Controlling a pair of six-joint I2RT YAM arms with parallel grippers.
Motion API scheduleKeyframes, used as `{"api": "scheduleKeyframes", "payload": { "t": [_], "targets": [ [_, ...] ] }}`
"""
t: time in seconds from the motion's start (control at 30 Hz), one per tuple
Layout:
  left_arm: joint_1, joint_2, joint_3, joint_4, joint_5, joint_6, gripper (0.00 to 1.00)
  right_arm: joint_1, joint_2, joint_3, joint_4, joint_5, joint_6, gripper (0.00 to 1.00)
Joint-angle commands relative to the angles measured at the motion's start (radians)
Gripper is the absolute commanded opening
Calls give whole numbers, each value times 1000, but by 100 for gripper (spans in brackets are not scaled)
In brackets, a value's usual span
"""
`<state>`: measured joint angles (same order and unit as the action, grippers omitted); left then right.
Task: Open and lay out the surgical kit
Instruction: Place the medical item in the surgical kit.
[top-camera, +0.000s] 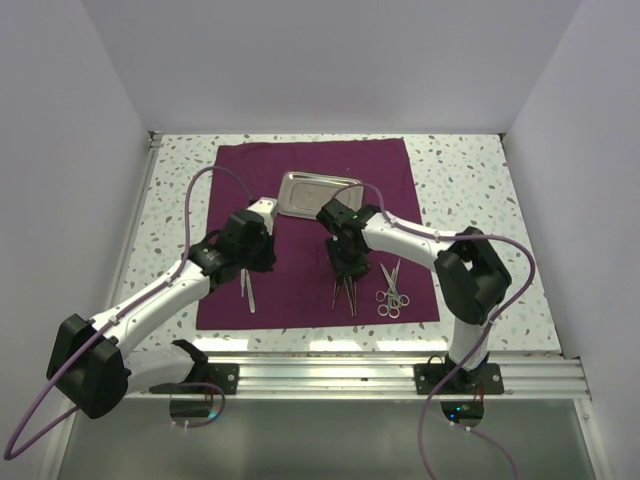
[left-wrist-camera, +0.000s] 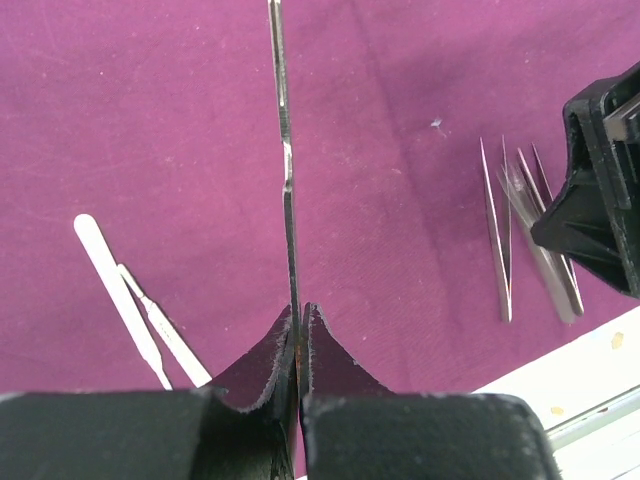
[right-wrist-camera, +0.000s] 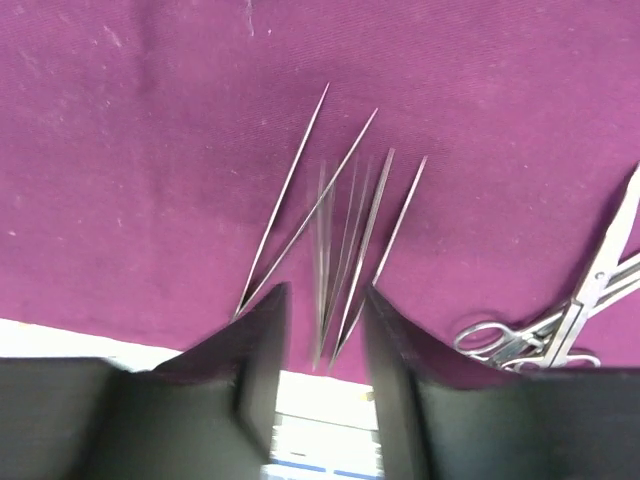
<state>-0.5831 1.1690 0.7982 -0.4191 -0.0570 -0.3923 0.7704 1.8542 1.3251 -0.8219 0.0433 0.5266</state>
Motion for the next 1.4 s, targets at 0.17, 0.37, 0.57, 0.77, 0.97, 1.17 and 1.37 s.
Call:
{"api": "scheduleKeyframes", "payload": {
  "t": [0.17, 0.37, 0.57, 0.77, 0.97, 1.17, 1.37],
  "targets": [
    [-1, -5, -14, -10, -23, 21, 0, -2, -69, 146, -85, 79, -33, 54],
    [-1, 21, -31, -29, -18, -8, 0, -3, -89, 273, -151, 127, -59, 56],
    [-1, -6, -50, -105, 42, -176, 0, -23, -87, 338, -194, 142, -83, 56],
    [-1, -61, -129, -156, -23, -273, 0, -37, -82, 318, -191, 132, -89, 56],
    [-1, -52, -126, -182, -66, -306, 11, -39, -62, 336, -187, 118, -94, 56],
    [-1, -55, -105, -217, -92, -324, 58, -43, -53, 353, -194, 116, -99, 57],
    [-1, -60, -10, -288, -125, -316, 62, -51, -53, 390, -217, 122, -114, 57]
  ]
}}
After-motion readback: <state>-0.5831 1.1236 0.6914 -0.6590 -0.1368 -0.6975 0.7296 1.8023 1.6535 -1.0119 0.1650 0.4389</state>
